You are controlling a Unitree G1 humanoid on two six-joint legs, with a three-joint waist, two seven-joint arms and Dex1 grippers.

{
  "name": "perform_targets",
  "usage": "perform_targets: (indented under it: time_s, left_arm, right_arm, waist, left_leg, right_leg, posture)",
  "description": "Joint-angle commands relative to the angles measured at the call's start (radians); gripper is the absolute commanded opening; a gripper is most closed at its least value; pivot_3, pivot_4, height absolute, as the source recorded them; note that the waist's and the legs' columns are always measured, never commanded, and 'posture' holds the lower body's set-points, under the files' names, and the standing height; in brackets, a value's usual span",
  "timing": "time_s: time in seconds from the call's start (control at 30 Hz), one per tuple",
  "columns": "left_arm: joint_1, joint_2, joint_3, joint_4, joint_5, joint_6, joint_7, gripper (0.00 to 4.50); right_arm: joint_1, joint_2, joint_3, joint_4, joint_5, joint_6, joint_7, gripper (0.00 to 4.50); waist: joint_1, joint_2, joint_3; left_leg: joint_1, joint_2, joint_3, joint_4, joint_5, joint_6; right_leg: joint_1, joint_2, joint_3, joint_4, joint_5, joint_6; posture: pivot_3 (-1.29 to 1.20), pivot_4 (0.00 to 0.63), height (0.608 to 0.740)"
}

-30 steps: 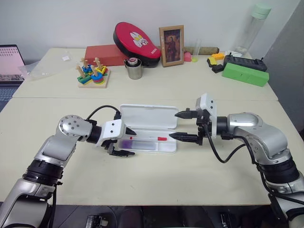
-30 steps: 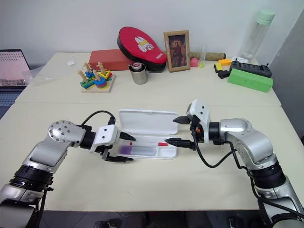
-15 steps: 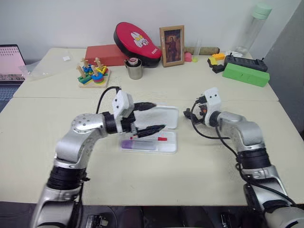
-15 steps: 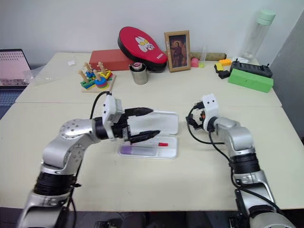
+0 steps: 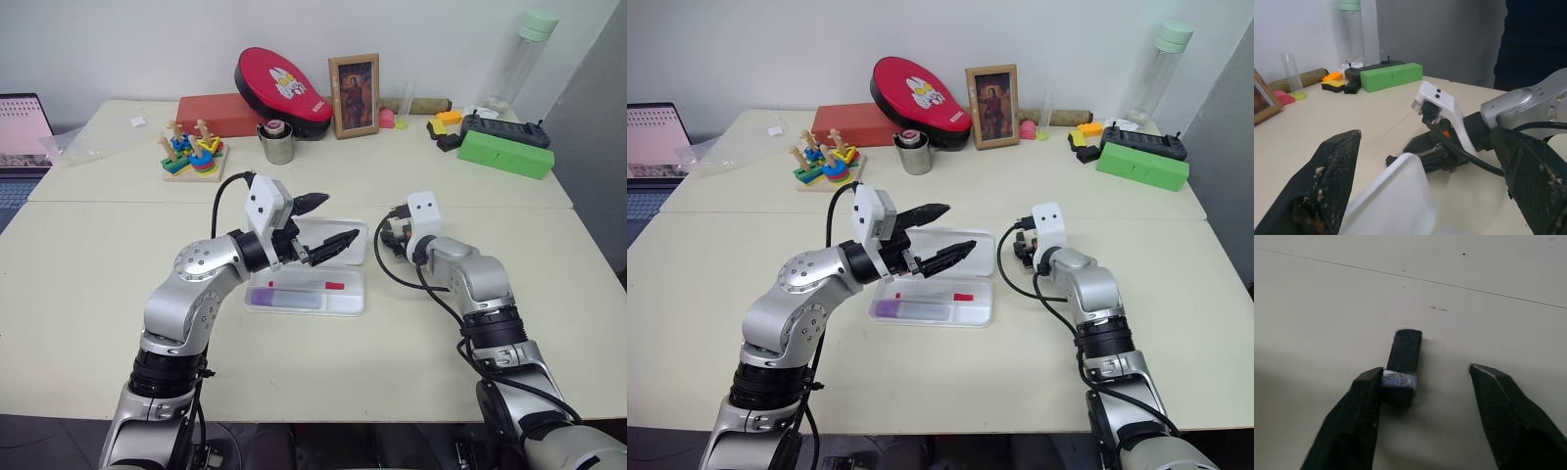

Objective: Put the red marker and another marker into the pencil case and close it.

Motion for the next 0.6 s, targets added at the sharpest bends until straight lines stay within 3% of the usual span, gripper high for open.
perform_targets:
  time_s: [0.03, 0.27, 0.37, 0.43, 0.53, 0.6]
  left_arm:
    - [-0.019, 0.004, -0.005, -0.004, 0.011, -0.027, -0.002, 4.5]
    - [-0.033, -0.003, -0.02, 0.019, 0.024, -0.041, -0.005, 4.5]
    - [-0.034, 0.004, -0.02, 0.015, 0.022, -0.043, -0.014, 4.5]
    - [-0.02, 0.041, -0.013, -0.025, -0.007, -0.023, -0.058, 4.5]
    - [0.025, 0.157, -0.006, -0.106, -0.039, 0.005, -0.167, 4.5]
    - [0.054, 0.228, -0.001, -0.129, -0.048, -0.003, -0.229, 4.5]
  right_arm:
    - [-0.011, -0.005, -0.009, -0.002, -0.012, 0.001, 0.002, 1.87]
    - [-0.01, 0.004, -0.049, -0.025, 0.0, -0.062, 0.011, 0.31]
    - [-0.008, -0.043, -0.027, -0.064, -0.002, -0.189, 0.11, 0.29]
    - [-0.02, -0.066, -0.078, -0.106, 0.063, -0.234, 0.19, 0.29]
    - [-0.004, -0.142, -0.114, -0.254, 0.248, -0.186, 0.441, 0.29]
    - [0.056, -0.223, -0.065, -0.371, 0.331, -0.148, 0.611, 0.29]
  waist:
    - [0.0, 0.0, 0.0]
    - [0.0, 0.0, 0.0]
    - [0.0, 0.0, 0.0]
    - [0.0, 0.0, 0.0]
    - [-0.003, 0.0, 0.0]
    - [-0.003, 0.001, 0.001]
  left_leg:
    - [0.0, 0.0, 0.0, 0.0, 0.0, 0.0]
    - [0.0, 0.0, 0.0, 0.0, 0.0, 0.0]
    - [0.0, 0.0, 0.0, 0.0, 0.0, 0.0]
    - [0.0, 0.0, 0.0, -0.001, 0.0, 0.0]
    - [0.0, 0.0, 0.0, -0.002, 0.0, 0.0]
    - [0.0, 0.0, 0.0, -0.003, 0.0, 0.0]
  right_leg:
    - [0.0, 0.0, 0.0, 0.0, 0.0, 0.0]
    - [0.0, 0.0, 0.0, 0.0, 0.0, 0.0]
    - [0.0, 0.0, 0.0, 0.0, 0.0, 0.0]
    - [0.0, 0.0, 0.0, -0.001, 0.0, 0.0]
    - [-0.001, 0.0, 0.0, -0.002, 0.0, 0.0]
    - [0.0, 0.0, 0.0, -0.003, 0.0, 0.0]
  posture:
    - [0.0, 0.15, 0.74]
    - [0.0, 0.15, 0.74]
    - [0.0, 0.15, 0.74]
    - [0.0, 0.15, 0.74]
    - [0.0, 0.15, 0.74]
    - [0.0, 0.15, 0.74]
